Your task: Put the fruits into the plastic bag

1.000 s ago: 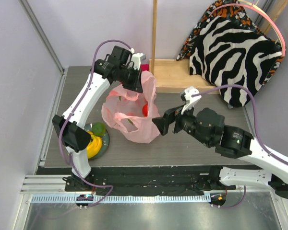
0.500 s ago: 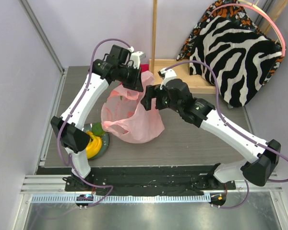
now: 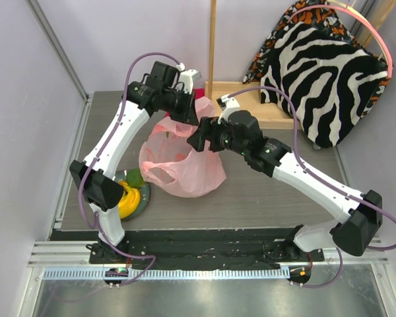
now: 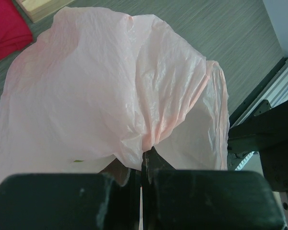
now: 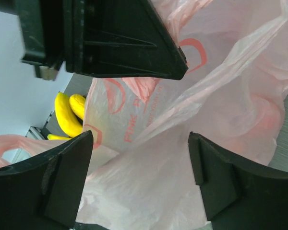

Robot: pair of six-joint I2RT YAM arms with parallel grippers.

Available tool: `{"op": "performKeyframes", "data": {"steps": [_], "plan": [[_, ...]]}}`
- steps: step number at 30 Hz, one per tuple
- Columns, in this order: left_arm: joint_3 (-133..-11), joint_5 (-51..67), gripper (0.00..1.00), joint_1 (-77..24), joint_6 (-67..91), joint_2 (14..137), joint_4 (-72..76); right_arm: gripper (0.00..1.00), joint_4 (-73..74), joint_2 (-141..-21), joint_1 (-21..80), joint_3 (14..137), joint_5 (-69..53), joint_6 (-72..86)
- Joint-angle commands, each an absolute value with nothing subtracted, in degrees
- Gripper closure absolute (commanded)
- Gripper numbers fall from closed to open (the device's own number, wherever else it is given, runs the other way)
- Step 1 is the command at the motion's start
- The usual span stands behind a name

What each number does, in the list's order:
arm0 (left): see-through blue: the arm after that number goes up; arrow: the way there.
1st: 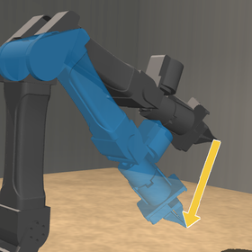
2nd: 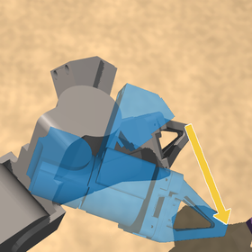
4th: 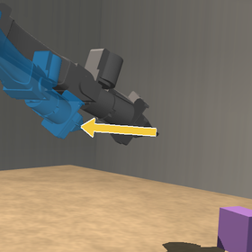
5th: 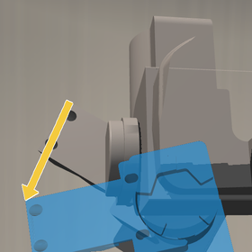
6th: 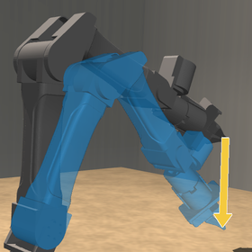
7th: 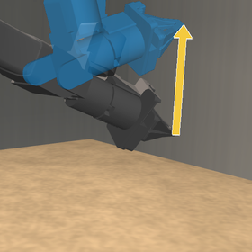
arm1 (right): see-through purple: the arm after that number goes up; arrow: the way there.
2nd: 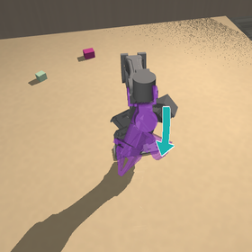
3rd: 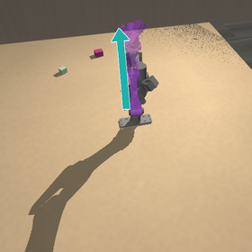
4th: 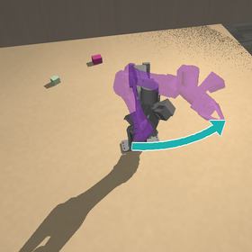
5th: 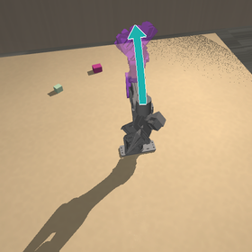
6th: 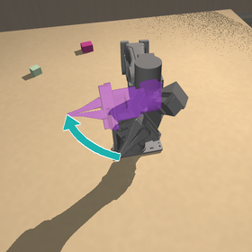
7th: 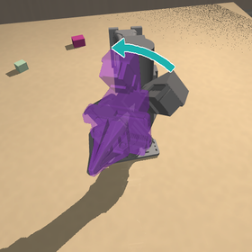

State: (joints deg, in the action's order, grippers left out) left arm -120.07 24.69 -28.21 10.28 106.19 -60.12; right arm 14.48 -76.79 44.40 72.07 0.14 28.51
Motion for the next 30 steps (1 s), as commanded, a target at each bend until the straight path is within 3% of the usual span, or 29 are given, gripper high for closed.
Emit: {"op": "performKeyframes", "data": {"steps": [1,2,3,5,6,7,9,10,12,13,18,21,25,30], "plan": [[-120.4,28.2,1.00,-27.9,10.6,102.6,-56.3,0.23,10.9,-78.0,42.1,70.5,-0.7,30.9],[-119.5,28.7,1.00,-27.9,10.5,102.3,-55.3,0.28,10.6,-77.8,41.4,70.0,-1.2,31.3],[-119.0,28.8,1.00,-27.9,10.5,101.7,-54.8,0.45,10.3,-77.5,40.5,69.4,-1.8,31.6],[-118.6,28.6,1.00,-27.9,10.5,101.3,-54.1,0.65,9.1,-76.1,37.7,67.6,-3.0,32.7],[-118.4,28.3,0.95,-27.9,10.5,101.2,-53.8,0.78,8.8,-75.6,36.9,66.8,-3.8,33.0],[-118.2,28.2,0.75,-27.9,10.5,100.6,-53.5,0.83,8.5,-75.0,36.1,65.5,-3.9,33.5],[-117.3,28.4,0.52,-27.9,10.3,99.8,-51.9,0.95,8.4,-73.6,33.7,64.1,-4.6,33.7],[-116.6,28.6,0.33,-27.9,10.1,98.5,-50.9,0.99,8.4,-73.2,32.7,62.7,-5.0,33.8],[-113.8,29.0,0.24,-27.9,9.6,96.2,-47.4,0.99,8.3,-72.0,30.2,61.2,-5.5,34.4],[-111.9,28.7,0.15,-27.9,9.3,94.7,-45.8,0.99,7.9,-71.5,29.3,59.8,-6.1,34.6],[-98.3,19.5,0.01,-27.9,6.9,79.8,-33.8,0.99,7.0,-70.0,24.7,56.8,-8.3,35.1],[-89.4,11.1,0.00,-27.9,7.9,71.7,-30.0,0.99,6.7,-69.5,22.9,55.5,-9.6,35.0],[-82.0,-9.3,0.00,-26.0,12.0,65.8,-33.4,0.99,6.2,-68.8,21.2,54.0,-10.6,35.0],[-71.9,-7.7,0.00,-14.4,20.1,61.2,-36.3,0.99,5.2,-69.3,20.4,53.5,-12.3,35.7]]}}
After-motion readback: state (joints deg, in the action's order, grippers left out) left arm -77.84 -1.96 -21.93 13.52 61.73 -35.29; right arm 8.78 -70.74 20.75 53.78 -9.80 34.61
